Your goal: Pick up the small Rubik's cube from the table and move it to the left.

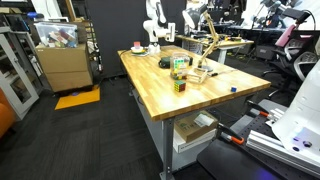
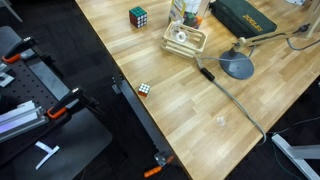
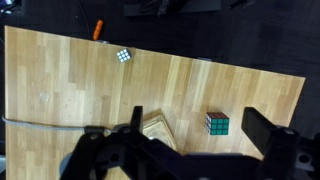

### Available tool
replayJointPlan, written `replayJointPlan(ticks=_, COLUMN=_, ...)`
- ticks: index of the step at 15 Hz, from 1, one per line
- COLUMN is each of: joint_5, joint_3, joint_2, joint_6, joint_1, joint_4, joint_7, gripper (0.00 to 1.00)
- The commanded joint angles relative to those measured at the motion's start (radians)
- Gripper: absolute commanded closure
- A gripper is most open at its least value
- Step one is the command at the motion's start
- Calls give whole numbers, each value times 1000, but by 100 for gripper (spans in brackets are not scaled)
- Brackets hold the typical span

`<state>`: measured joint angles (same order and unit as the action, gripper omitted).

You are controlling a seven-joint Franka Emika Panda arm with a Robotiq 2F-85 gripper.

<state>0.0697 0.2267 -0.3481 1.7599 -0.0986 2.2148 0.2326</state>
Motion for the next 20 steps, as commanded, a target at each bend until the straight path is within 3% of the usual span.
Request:
replayJointPlan(ticks=1, joint_5=-68, joint_3=21, joint_2=2, joint_6=-14, joint_1=-52, joint_4=20, joint_7=-91, gripper=0)
replayJointPlan(ticks=3, joint_5=-42, joint_3=26, joint_2=-13, joint_6=15, joint_1=-94, joint_4=67, joint_7=-178, gripper=0)
replayJointPlan(ticks=6, joint_5=96, joint_3=4, joint_2=-21, joint_6=63, joint_1=-149, joint_4=115, joint_7=-295, gripper=0)
replayJointPlan(ticks=7, joint_5=43, joint_3=29, joint_2=-1, joint_6=23, joint_1=-130, joint_4=86, joint_7=-222, gripper=0)
replayJointPlan(ticks=20, joint_5=76, joint_3=15, joint_2=-8, joint_6=43, joint_1=-138, joint_4=100, joint_7=-278, gripper=0)
